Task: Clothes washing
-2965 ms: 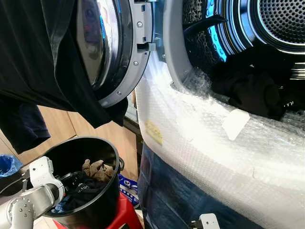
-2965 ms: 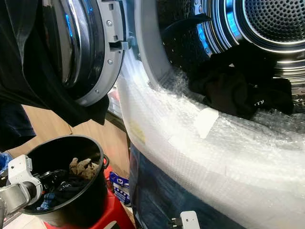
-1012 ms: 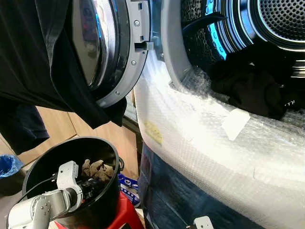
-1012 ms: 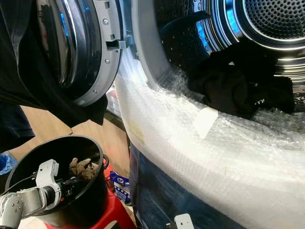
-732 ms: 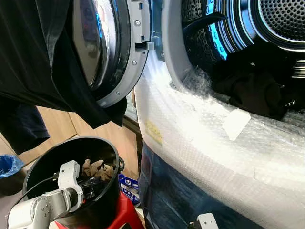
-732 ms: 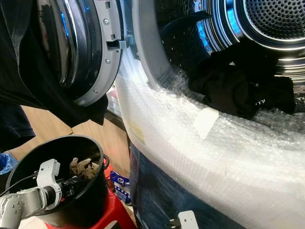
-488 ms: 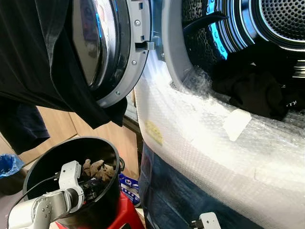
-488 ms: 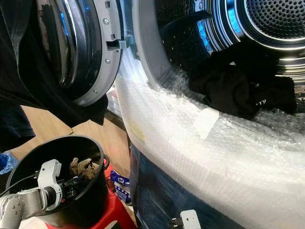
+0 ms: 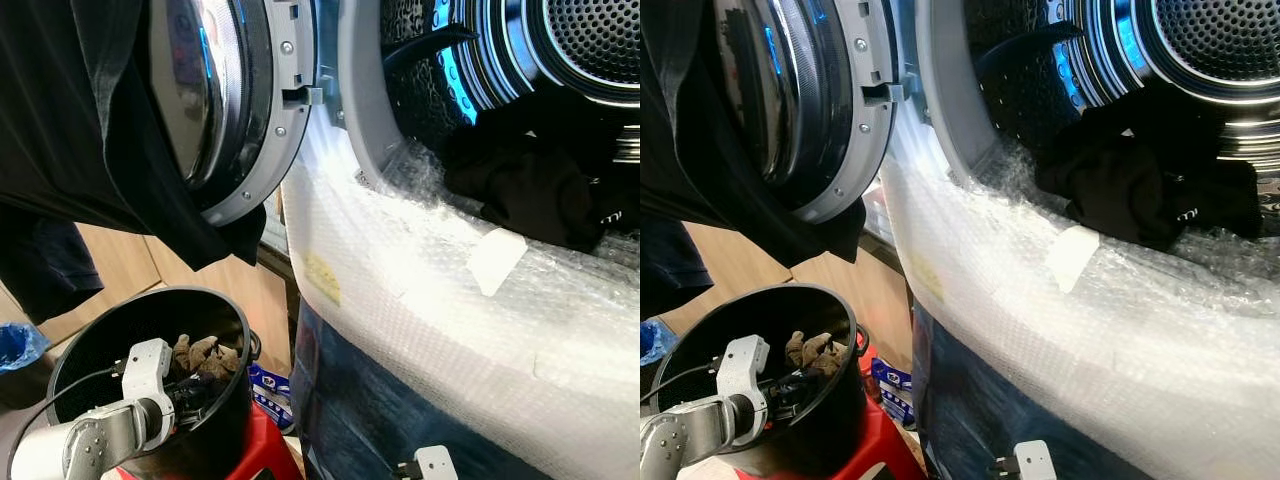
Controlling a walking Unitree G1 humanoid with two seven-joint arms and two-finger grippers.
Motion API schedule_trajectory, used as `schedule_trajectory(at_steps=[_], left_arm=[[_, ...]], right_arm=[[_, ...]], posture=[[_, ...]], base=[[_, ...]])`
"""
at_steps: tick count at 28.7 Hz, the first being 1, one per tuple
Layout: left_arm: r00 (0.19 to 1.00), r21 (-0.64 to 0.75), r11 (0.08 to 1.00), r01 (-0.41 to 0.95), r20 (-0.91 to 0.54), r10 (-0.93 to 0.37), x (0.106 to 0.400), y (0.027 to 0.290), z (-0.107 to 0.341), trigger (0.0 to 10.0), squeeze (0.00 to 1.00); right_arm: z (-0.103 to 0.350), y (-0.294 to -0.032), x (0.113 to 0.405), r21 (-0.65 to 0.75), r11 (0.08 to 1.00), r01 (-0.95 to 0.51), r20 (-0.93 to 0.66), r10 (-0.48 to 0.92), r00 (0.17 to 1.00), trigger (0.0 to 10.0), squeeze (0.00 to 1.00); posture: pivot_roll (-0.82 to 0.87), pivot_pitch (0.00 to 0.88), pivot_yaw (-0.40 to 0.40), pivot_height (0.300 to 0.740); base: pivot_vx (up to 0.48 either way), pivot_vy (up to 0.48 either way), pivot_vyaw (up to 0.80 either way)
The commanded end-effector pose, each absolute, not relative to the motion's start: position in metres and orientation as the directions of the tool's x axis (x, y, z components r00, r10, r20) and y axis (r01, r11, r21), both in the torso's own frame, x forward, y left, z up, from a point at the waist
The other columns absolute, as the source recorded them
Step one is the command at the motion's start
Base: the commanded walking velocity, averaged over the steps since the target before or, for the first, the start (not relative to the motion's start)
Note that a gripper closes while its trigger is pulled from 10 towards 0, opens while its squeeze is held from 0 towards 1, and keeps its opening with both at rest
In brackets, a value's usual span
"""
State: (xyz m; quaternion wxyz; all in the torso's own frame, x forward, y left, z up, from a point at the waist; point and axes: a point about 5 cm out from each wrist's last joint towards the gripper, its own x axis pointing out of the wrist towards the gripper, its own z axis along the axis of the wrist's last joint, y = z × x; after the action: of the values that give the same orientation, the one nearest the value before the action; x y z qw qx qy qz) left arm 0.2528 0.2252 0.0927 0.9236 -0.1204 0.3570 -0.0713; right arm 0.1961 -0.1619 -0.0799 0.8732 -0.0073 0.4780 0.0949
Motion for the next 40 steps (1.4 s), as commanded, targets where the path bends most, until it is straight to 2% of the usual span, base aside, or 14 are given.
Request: schedule_trajectory(at_steps=[1,6,9,13,15,16,17,18,19,21,26,28,33,40], left_arm=[[0.768,-0.231,0.961,0.154,-0.584,-0.263,0.255,0.22,0.115,0.0,0.0],[0.779,-0.131,0.901,0.413,-0.463,-0.424,0.263,0.194,0.171,0.0,0.0],[0.778,-0.077,0.878,0.472,-0.433,-0.456,0.267,0.186,0.188,0.0,0.0],[0.722,0.038,0.771,0.635,-0.385,-0.575,0.275,0.158,0.225,0.0,0.0],[0.653,0.049,0.687,0.725,-0.364,-0.664,0.278,0.127,0.232,0.0,0.0],[0.653,0.049,0.687,0.725,-0.364,-0.664,0.278,0.127,0.232,0.0,0.0],[0.585,0.015,0.619,0.785,-0.349,-0.732,0.275,0.105,0.232,0.0,0.0],[0.585,0.015,0.619,0.785,-0.349,-0.732,0.275,0.105,0.232,0.0,0.0],[0.495,-0.021,0.53,0.848,-0.327,-0.805,0.269,0.082,0.23,0.0,0.0],[0.457,-0.029,0.49,0.871,-0.317,-0.831,0.268,0.07,0.23,0.0,0.0],[0.242,-0.085,0.276,0.957,-0.286,-0.927,0.252,0.026,0.229,0.0,0.0],[0.17,-0.11,0.21,0.972,-0.293,-0.941,0.245,0.016,0.222,0.0,0.0],[0.131,-0.158,0.197,0.967,-0.353,-0.926,0.242,0.022,0.194,0.0,0.0],[0.191,-0.176,0.32,0.931,-0.513,-0.837,0.24,0.053,0.148,0.0,0.0]], right_arm=[[-0.082,-0.161,0.192,0.087,0.984,-0.156,-0.845,0.156,0.511,10.0,0.0],[-0.084,-0.162,0.189,0.083,0.985,-0.153,-0.852,0.15,0.502,10.0,0.0],[-0.084,-0.163,0.188,0.074,0.985,-0.156,-0.855,0.143,0.498,10.0,0.0],[-0.086,-0.165,0.185,0.063,0.983,-0.17,-0.861,0.14,0.489,10.0,0.0],[-0.088,-0.164,0.181,0.037,0.976,-0.215,-0.872,0.137,0.471,10.0,0.0],[-0.088,-0.164,0.181,0.037,0.976,-0.215,-0.872,0.137,0.471,10.0,0.0],[-0.089,-0.162,0.179,0.028,0.97,-0.243,-0.876,0.141,0.462,10.0,0.0],[-0.089,-0.162,0.179,0.028,0.97,-0.243,-0.876,0.141,0.462,10.0,0.0],[-0.089,-0.162,0.178,0.028,0.973,-0.228,-0.875,0.134,0.466,10.0,0.0],[-0.089,-0.161,0.178,0.036,0.978,-0.207,-0.873,0.131,0.47,10.0,0.0],[-0.093,-0.16,0.17,0.041,0.981,-0.19,-0.882,0.124,0.455,10.0,0.0],[-0.092,-0.166,0.172,0.088,0.994,-0.072,-0.868,0.112,0.484,10.0,0.0],[-0.089,-0.181,0.174,0.062,0.998,-0.008,-0.858,0.057,0.51,10.0,0.0],[-0.092,-0.186,0.165,0.049,0.998,-0.024,-0.866,0.055,0.497,10.0,0.0]], posture=[[0.21,0.0,0.017,0.74],[0.21,0.0,0.016,0.74],[0.2,0.0,0.014,0.74],[0.21,0.0,0.005,0.74],[0.21,0.0,0.013,0.74],[0.21,0.0,0.013,0.74],[0.19,0.0,0.026,0.74],[0.19,0.0,0.026,0.74],[0.18,0.0,0.025,0.74],[0.17,0.0,0.02,0.74],[0.16,0.0,0.014,0.74],[0.16,0.0,0.023,0.74],[0.13,0.005,0.043,0.74],[0.14,0.018,0.038,0.74]], base=[[0.0,0.0,0.0],[0.0,0.0,0.0],[0.0,0.0,0.0],[0.0,0.0,0.0],[0.0,0.0,0.0],[0.0,0.0,0.0],[0.0,0.0,0.0],[0.0,0.0,0.0],[0.0,0.0,0.0],[0.0,0.0,0.0],[0.0,0.0,0.0],[0.0,0.0,0.0],[0.0,0.0,0.0],[0.0,0.0,0.0]])
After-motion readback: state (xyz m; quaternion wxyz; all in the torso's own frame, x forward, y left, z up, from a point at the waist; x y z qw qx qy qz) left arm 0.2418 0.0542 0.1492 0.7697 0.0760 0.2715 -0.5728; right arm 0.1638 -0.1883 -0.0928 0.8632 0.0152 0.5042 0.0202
